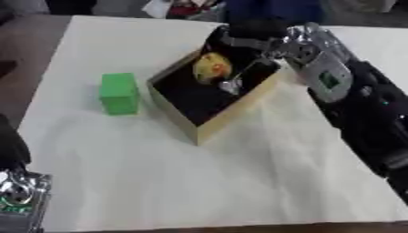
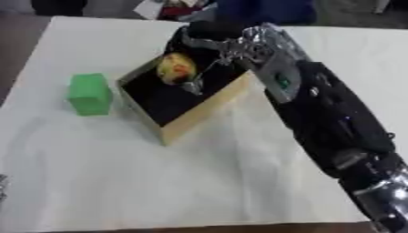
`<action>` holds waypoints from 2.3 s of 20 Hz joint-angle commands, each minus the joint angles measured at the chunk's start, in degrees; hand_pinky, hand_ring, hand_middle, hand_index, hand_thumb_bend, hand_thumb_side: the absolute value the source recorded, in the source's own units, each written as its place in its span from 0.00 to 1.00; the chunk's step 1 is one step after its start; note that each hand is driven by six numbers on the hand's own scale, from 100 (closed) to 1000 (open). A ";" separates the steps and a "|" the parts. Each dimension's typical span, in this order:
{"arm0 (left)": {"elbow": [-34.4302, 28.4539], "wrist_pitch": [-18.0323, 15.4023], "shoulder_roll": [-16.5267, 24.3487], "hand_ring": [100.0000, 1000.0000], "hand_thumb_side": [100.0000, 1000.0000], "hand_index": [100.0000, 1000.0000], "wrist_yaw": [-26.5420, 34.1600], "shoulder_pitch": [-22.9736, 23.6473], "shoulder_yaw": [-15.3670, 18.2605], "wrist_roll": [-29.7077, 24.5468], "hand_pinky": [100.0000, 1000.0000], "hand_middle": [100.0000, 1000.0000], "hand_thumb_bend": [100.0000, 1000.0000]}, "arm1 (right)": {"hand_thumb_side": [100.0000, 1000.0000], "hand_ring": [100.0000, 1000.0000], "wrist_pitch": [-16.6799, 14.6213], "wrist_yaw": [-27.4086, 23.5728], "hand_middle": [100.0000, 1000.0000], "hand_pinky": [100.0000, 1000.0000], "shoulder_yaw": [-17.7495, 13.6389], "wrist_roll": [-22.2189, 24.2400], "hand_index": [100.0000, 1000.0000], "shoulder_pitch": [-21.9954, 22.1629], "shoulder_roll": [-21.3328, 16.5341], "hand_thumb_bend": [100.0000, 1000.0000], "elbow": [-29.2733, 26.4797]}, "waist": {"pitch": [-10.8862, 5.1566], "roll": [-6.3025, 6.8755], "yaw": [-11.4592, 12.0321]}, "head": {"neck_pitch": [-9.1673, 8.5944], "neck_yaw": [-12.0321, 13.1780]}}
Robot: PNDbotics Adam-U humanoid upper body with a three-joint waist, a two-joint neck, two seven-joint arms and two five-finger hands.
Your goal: Pick up objects on the table and place them in the box.
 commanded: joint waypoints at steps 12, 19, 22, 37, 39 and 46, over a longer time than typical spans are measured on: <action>-1.02 0.10 0.34 0.57 1.00 0.80 0.19 -0.53 -0.12 -0.36 0.73 0.59 0.15 | 0.85 0.88 -5.83 8.86 0.80 0.91 -1.88 -3.83 0.90 -0.42 -0.34 0.29 -1.04 | -0.88 0.19 -0.20 | -0.73 0.26; -1.02 0.22 0.39 0.57 1.00 0.80 0.10 -0.42 0.08 -0.39 0.73 0.59 0.15 | 0.70 0.87 -3.77 4.23 0.78 0.92 -5.76 -5.20 0.90 1.08 -4.00 0.15 -7.07 | -0.99 0.32 -0.71 | -0.68 0.81; -1.02 0.31 0.50 0.57 1.00 0.80 -0.05 -0.21 0.27 -0.26 0.73 0.59 0.15 | 0.63 0.88 -1.79 1.90 0.80 0.93 -7.55 -4.74 0.90 1.52 -6.95 0.22 -8.98 | -1.08 0.24 -1.28 | -0.60 1.47; -1.02 0.80 0.89 0.57 1.00 0.80 -0.39 0.07 0.42 -0.23 0.72 0.59 0.14 | 0.72 0.92 0.49 2.85 0.84 0.94 -12.45 -3.56 0.91 3.06 -20.48 0.42 -3.90 | -1.54 0.35 -2.14 | -0.37 2.49; -1.02 0.82 0.90 0.57 1.00 0.80 -0.40 0.06 0.41 -0.24 0.72 0.59 0.14 | 0.75 0.92 0.22 4.54 0.84 0.95 -12.80 -4.05 0.92 3.05 -20.69 0.45 -2.01 | -1.51 0.35 -2.12 | -0.41 2.53; -1.02 0.90 0.84 0.57 1.00 0.80 -0.40 -0.02 0.36 -0.31 0.72 0.59 0.14 | 0.82 0.91 -1.35 10.67 0.82 0.94 -12.95 -6.13 0.90 2.90 -19.77 0.46 4.02 | -1.31 0.44 -1.96 | -0.51 2.48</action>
